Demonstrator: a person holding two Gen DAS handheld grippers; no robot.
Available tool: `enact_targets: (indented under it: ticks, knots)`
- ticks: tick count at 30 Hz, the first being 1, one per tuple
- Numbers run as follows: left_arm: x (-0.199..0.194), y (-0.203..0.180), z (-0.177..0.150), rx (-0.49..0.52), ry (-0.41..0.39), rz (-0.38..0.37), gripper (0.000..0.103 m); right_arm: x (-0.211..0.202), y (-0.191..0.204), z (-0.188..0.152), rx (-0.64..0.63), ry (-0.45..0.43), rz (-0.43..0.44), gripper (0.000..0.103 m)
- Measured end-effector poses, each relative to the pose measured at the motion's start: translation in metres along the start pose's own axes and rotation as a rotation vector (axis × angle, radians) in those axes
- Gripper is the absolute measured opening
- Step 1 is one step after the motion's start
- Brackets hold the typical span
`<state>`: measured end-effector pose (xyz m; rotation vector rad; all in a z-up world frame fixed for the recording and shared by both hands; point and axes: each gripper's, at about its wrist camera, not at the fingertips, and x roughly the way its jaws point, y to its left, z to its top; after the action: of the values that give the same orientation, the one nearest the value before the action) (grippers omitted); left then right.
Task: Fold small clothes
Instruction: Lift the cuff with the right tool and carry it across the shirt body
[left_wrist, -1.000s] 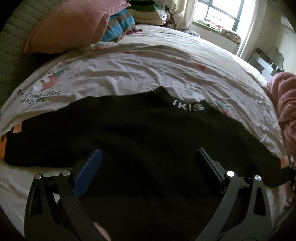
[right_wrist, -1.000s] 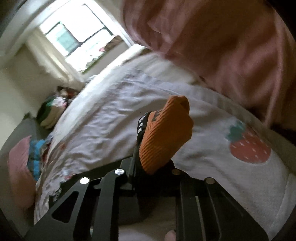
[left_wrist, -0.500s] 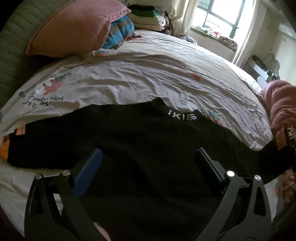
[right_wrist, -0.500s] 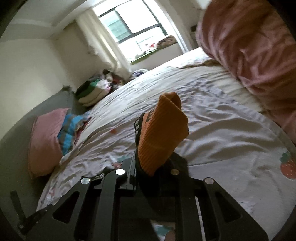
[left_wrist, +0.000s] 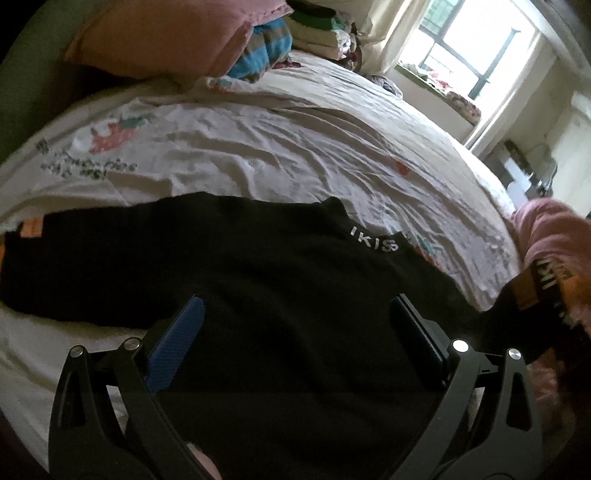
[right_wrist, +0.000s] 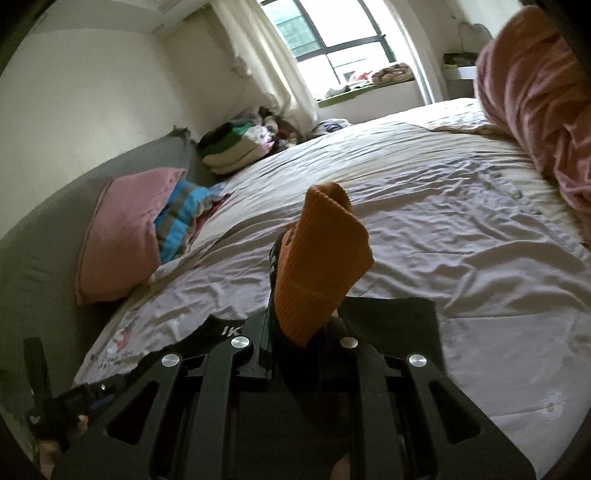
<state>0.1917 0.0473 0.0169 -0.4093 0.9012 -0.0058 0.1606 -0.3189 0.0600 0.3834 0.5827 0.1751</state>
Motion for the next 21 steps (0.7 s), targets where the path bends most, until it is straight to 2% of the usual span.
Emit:
enact_targets:
  ticks: [3,10,14,18,21]
  knots:
    - [0.000,0.012,0.002,-0.045,0.010,-0.052,0.094,0.008,0.017,-0.006,-0.025,0.012,0.020,0.014]
    - [0.002,0.036,0.005,-0.124,0.018,-0.088,0.094,0.033,0.054,-0.025,-0.088,0.051,0.065,0.014]
    - [0.004,0.044,0.005,-0.143,0.028,-0.109,0.094,0.051,0.074,-0.039,-0.133,0.080,0.071,0.014]
    - [0.008,0.052,0.004,-0.182,0.050,-0.173,0.094,0.067,0.091,-0.055,-0.175,0.112,0.071,0.014]
    - [0.009,0.052,0.002,-0.173,0.050,-0.184,0.094,0.079,0.100,-0.065,-0.193,0.135,0.080,0.014]
